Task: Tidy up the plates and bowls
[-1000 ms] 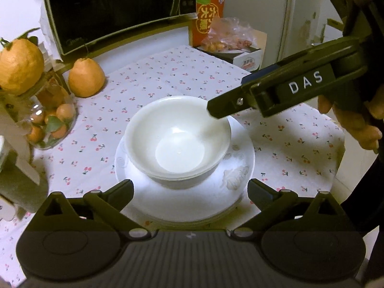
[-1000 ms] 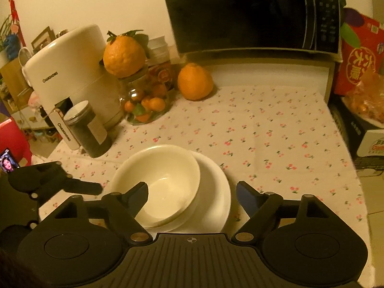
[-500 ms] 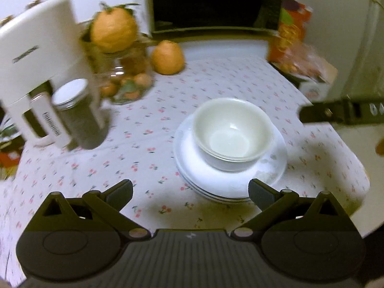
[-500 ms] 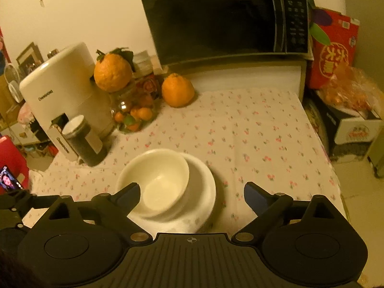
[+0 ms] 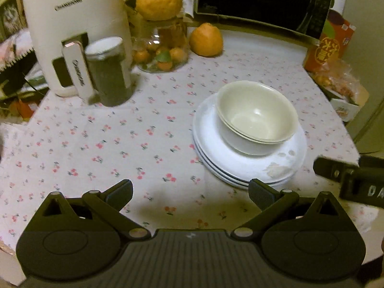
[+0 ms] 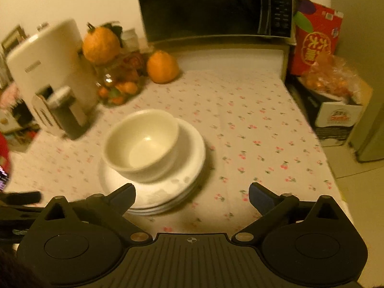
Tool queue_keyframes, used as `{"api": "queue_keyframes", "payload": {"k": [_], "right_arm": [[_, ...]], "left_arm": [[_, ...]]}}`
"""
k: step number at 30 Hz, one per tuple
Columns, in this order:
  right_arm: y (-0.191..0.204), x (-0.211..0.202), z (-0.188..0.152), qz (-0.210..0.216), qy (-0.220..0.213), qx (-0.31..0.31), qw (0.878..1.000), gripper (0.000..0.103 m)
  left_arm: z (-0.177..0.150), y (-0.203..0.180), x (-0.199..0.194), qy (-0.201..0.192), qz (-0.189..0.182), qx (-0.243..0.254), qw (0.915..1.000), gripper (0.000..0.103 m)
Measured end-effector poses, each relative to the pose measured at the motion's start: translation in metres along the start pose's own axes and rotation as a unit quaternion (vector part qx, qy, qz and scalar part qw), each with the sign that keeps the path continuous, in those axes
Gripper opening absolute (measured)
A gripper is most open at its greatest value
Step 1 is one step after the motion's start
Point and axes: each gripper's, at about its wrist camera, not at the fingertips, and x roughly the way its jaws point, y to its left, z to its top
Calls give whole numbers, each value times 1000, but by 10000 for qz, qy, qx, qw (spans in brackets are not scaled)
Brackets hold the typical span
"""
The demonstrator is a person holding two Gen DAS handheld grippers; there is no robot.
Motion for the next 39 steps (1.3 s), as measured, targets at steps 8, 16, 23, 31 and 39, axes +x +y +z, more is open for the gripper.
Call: {"api": "queue_keyframes", "payload": {"k": [8, 16, 23, 31, 39], "right_arm": [[3, 10, -8, -86, 190, -32, 9998, 101], [5, 11, -8, -94, 181, -76, 9998, 102], [5, 10, -9, -97, 181, -60, 9998, 101], [6, 11, -10, -87, 215, -108, 9997, 102], [7, 12, -10, -88, 224, -96, 9997, 102]], "left_arm": [[-3, -5, -2, -64, 333, 125, 9993, 103], [-4, -6, -1, -67, 356, 143, 9992, 103], [-5, -6, 0, -37, 367, 157, 9992, 103], [-5, -6, 0, -50, 361, 147, 9992, 103], [-5, -6, 0, -44, 347, 157, 9993, 103]]}}
